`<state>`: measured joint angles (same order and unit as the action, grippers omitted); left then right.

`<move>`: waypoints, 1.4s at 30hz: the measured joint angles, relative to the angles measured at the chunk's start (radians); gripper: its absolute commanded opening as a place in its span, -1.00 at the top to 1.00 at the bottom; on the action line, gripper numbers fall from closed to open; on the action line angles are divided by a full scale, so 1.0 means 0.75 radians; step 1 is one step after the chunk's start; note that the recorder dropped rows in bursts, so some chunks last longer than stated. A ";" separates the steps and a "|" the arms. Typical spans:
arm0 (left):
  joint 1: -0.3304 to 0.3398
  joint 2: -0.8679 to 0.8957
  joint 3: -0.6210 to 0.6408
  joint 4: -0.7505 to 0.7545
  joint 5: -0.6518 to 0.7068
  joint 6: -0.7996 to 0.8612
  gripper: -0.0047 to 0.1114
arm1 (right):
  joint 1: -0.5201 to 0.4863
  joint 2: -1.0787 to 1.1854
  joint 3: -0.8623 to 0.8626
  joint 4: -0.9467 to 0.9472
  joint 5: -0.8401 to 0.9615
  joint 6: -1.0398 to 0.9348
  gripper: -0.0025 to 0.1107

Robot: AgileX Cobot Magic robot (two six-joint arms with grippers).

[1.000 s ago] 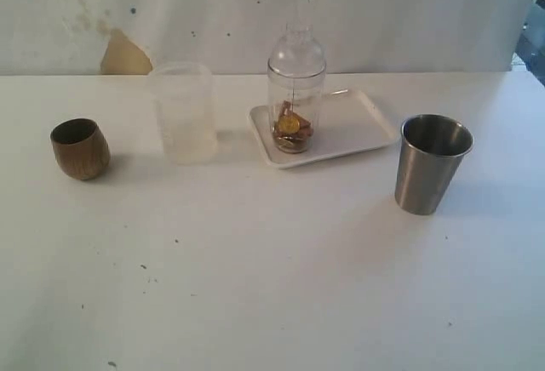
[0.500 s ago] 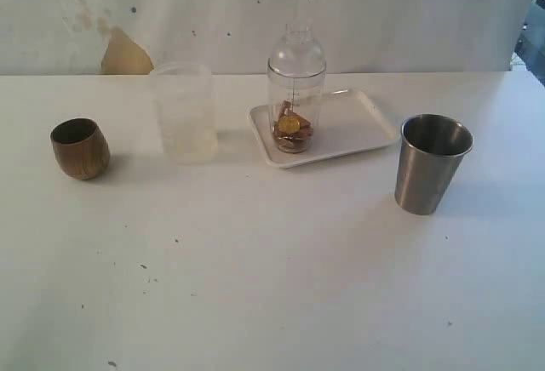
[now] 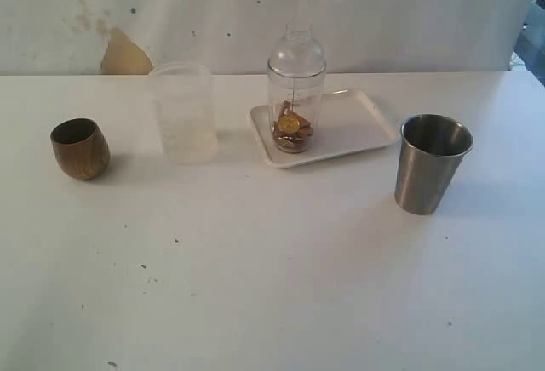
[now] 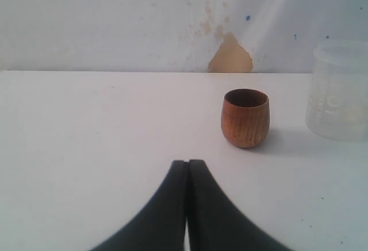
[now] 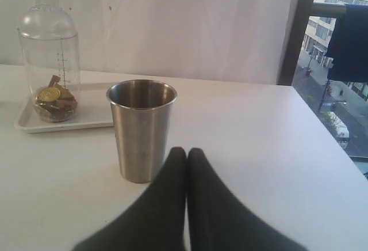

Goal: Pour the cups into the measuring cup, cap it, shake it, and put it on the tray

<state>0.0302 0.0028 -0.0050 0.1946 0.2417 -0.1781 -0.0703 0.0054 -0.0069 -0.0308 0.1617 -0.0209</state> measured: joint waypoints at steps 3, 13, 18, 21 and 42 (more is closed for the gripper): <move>0.000 0.000 0.000 0.000 0.000 0.000 0.92 | 0.000 0.000 0.000 0.000 0.000 0.000 0.96; 0.000 0.000 0.000 0.000 0.000 0.000 0.92 | 0.000 0.000 0.000 0.000 0.000 0.000 0.96; 0.000 0.000 0.000 0.000 0.000 0.000 0.92 | 0.000 0.000 0.000 0.000 0.000 0.000 0.96; 0.000 0.000 0.000 0.000 0.000 0.000 0.92 | 0.000 0.000 0.000 0.000 0.000 0.000 0.96; 0.000 0.000 0.000 -0.223 -0.014 0.180 0.92 | 0.000 0.000 0.000 0.000 0.000 0.000 0.96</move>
<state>0.0302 0.0028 -0.0050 0.0271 0.2311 -0.0430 -0.0703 0.0054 -0.0069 -0.0308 0.1617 -0.0209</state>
